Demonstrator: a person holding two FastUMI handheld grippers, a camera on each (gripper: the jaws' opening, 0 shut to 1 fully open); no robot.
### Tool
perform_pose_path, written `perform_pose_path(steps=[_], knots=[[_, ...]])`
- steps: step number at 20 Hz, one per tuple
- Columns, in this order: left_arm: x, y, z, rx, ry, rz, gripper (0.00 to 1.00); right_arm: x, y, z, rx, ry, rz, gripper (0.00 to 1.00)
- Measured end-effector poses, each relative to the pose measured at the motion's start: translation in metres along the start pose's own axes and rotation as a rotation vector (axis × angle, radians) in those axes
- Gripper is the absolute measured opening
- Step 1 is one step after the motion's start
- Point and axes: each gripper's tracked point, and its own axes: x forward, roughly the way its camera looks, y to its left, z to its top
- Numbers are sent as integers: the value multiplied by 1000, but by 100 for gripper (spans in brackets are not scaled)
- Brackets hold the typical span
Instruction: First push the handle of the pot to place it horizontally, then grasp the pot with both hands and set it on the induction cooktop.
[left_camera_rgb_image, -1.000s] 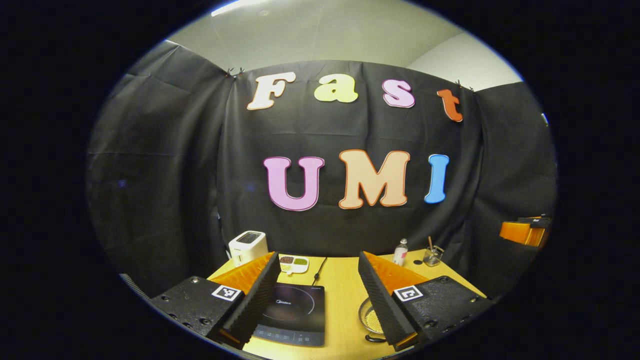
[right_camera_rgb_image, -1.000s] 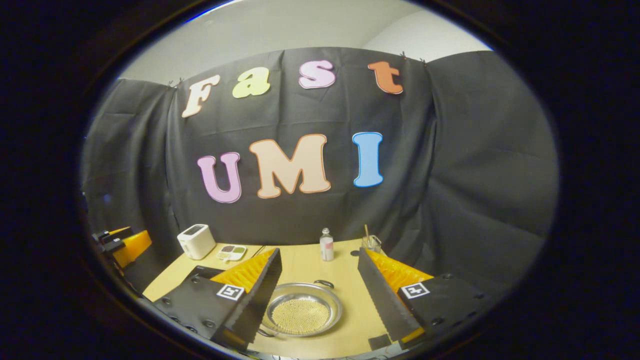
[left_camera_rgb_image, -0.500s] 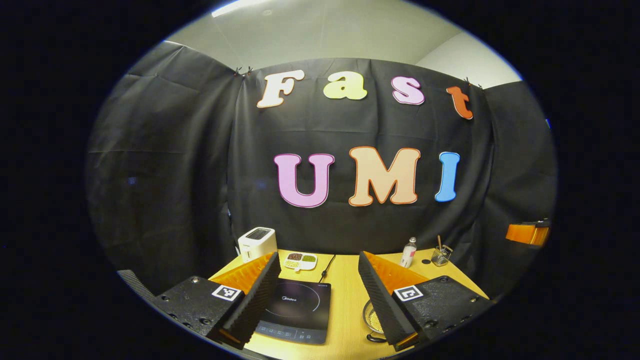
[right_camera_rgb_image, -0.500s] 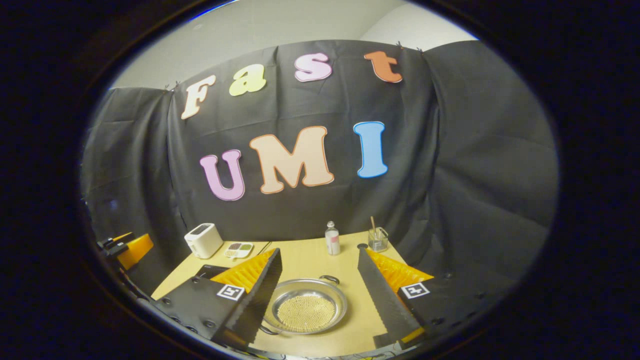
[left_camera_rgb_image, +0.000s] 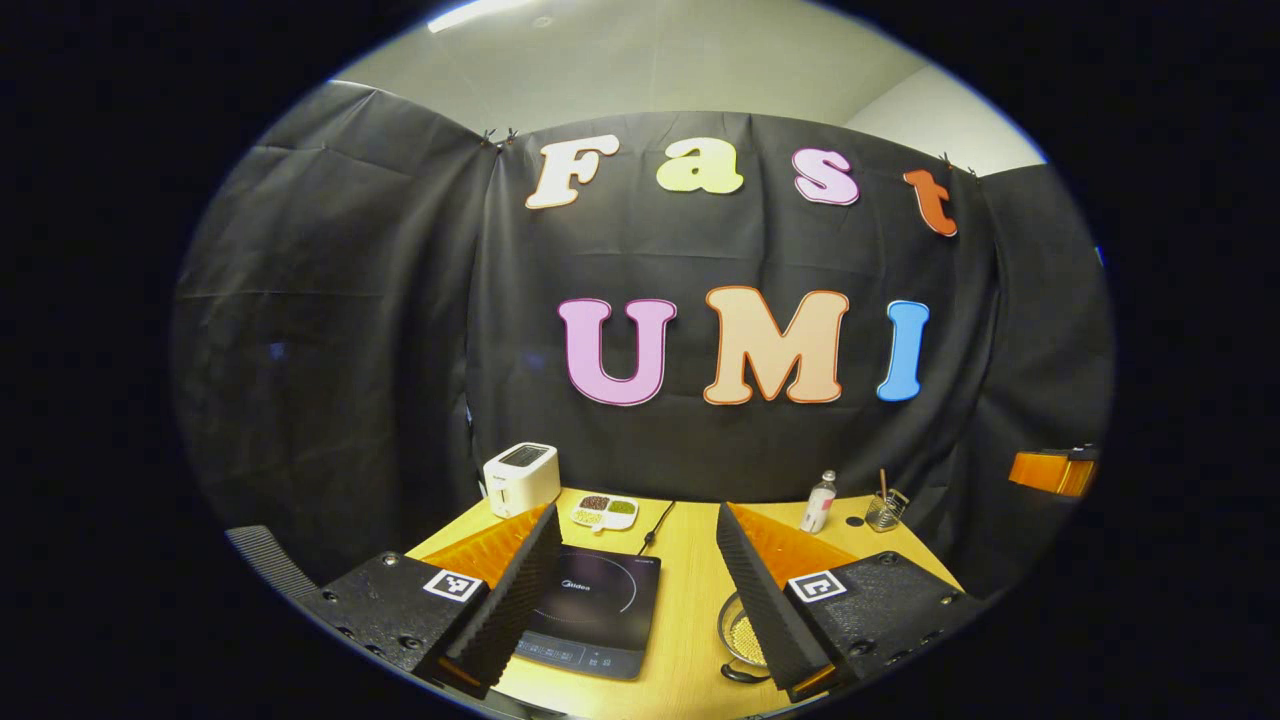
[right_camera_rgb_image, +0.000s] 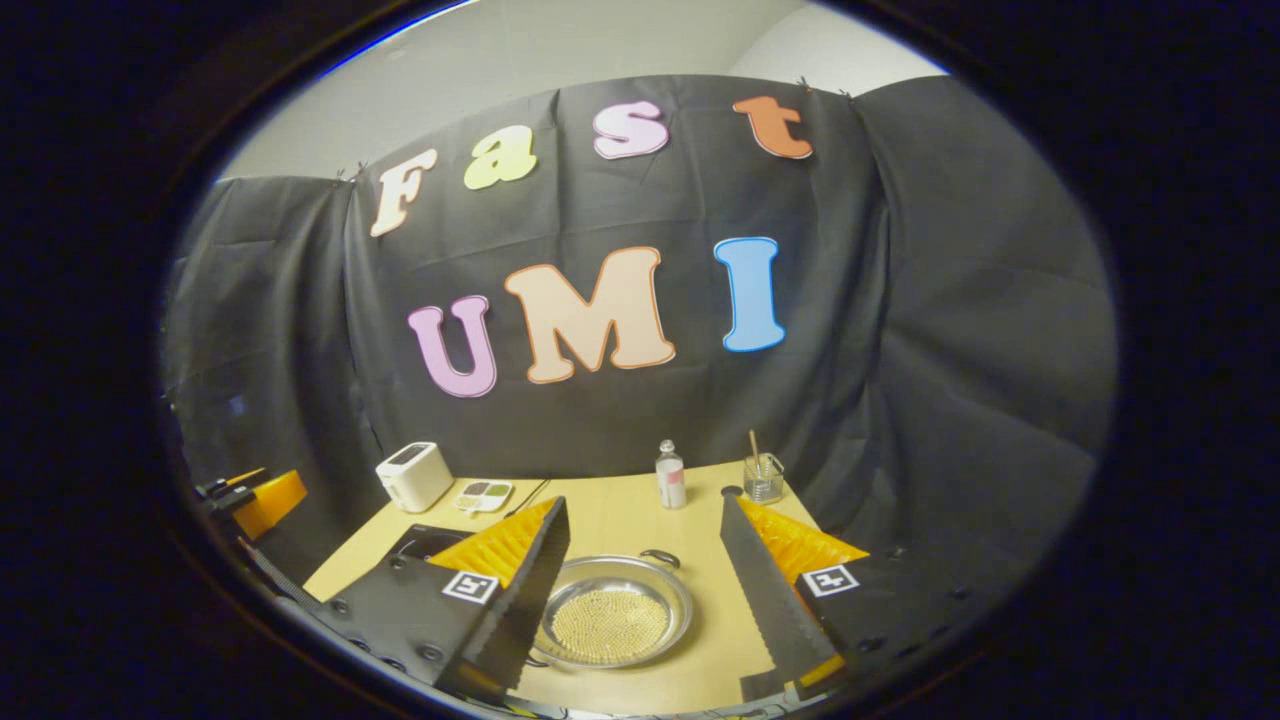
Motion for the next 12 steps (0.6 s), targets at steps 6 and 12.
perform_pose_path(steps=[6, 12], knots=[[-7, -9, -3, -1, 5, 40, 92, 11, -7, 9, -38, -27, 43, 52], [-22, -20, -13, -12, 11, 85, 97, 16, 0, -10, -76, 20, 148, 43]])
